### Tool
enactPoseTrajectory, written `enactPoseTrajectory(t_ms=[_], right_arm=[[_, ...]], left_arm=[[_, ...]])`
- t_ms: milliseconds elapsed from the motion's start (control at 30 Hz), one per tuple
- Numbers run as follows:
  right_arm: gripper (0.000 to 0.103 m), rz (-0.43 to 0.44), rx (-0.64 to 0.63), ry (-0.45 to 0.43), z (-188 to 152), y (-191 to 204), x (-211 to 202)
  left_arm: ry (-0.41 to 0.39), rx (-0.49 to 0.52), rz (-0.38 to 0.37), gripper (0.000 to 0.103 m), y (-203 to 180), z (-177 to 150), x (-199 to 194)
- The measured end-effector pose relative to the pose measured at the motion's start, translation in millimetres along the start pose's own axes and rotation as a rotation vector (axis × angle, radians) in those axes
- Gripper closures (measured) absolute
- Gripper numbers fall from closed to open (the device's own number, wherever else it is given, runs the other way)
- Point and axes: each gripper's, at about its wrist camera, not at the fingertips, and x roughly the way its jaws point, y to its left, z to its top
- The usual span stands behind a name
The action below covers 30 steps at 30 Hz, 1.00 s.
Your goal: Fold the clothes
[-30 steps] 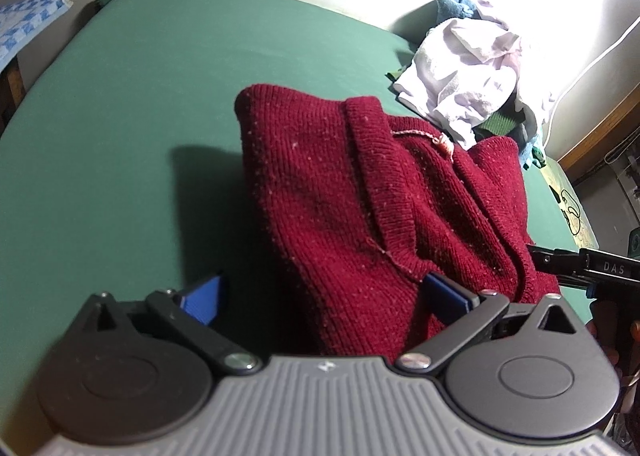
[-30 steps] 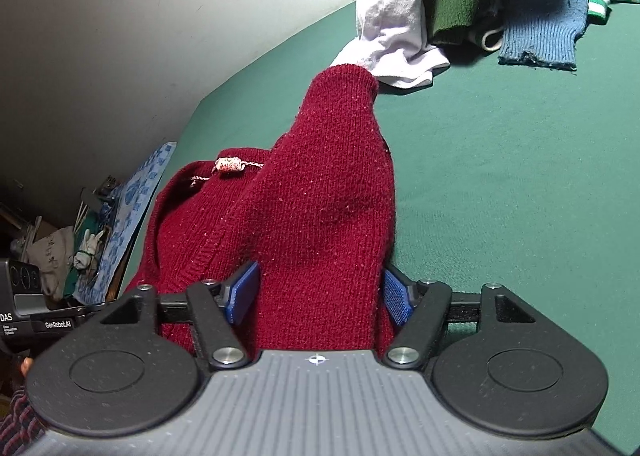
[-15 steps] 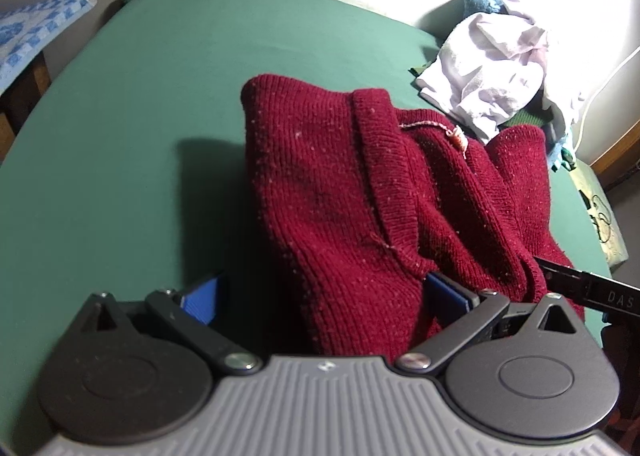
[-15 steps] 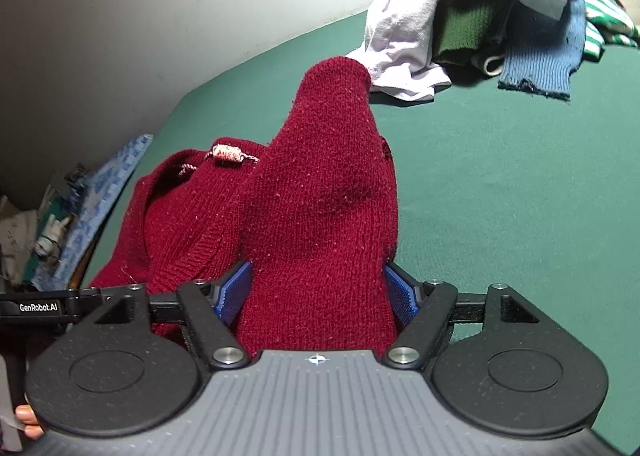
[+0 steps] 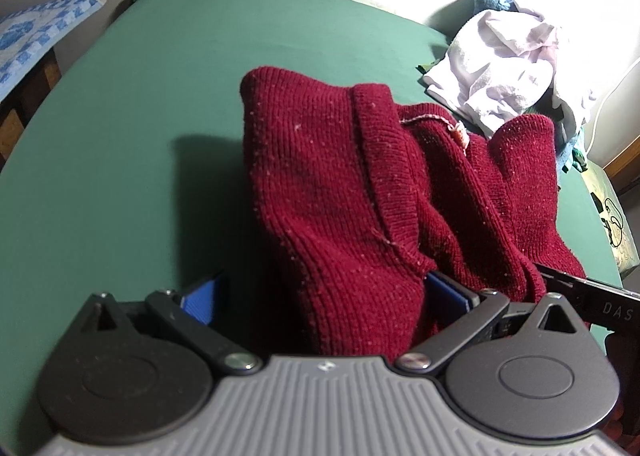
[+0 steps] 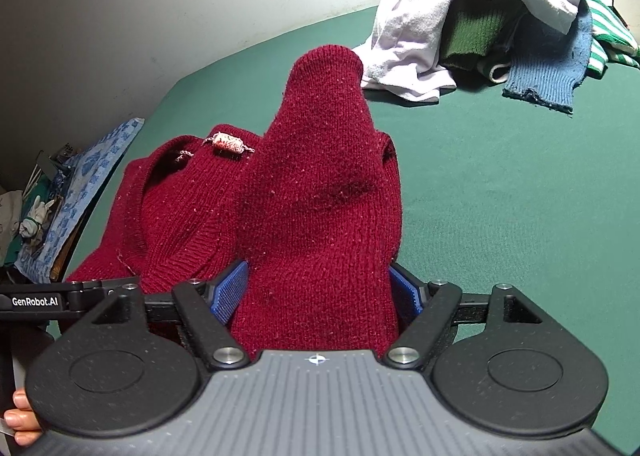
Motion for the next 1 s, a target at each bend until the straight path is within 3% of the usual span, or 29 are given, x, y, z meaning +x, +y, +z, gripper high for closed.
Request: enactPoseTrajectory(t_ms=[1000], right_arm=[[0.023, -0.014, -0.002, 0.019, 3.9, -0.2, 0.2]], left_arm=[[-0.032, 0.013, -0.047, 0.001, 7.7, -5.0, -2.1]])
